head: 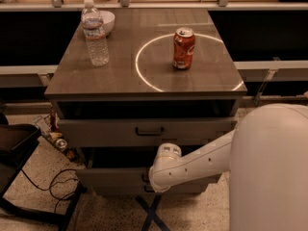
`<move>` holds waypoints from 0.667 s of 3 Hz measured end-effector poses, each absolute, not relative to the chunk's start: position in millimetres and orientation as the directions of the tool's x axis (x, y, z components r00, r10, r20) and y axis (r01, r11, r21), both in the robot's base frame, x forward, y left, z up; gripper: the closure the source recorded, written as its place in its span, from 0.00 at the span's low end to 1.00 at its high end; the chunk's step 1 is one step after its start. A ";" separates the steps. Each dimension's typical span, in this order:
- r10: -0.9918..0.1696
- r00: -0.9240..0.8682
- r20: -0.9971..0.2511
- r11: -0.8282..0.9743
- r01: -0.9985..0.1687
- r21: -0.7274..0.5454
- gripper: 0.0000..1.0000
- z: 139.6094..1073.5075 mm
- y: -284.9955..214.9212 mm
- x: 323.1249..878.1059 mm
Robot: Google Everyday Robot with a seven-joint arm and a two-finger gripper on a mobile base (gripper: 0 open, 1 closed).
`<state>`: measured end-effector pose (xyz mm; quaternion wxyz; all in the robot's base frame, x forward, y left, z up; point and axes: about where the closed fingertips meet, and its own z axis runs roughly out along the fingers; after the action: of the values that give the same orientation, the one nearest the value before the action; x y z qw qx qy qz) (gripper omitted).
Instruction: Open middle drawer
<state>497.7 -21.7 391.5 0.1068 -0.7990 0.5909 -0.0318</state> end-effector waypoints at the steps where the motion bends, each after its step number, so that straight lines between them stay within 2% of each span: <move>1: -0.958 0.278 -0.069 -0.258 -0.941 -0.220 1.00 396.7 -27.3 487.3; 2: -0.969 0.243 -0.051 -0.224 -0.943 -0.248 1.00 416.3 -37.8 461.6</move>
Offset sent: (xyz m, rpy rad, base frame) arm -0.0987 -0.0265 0.0614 -0.0176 -0.0920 -0.1498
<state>461.6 -37.8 416.3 0.1140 -0.7802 0.6124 -0.0569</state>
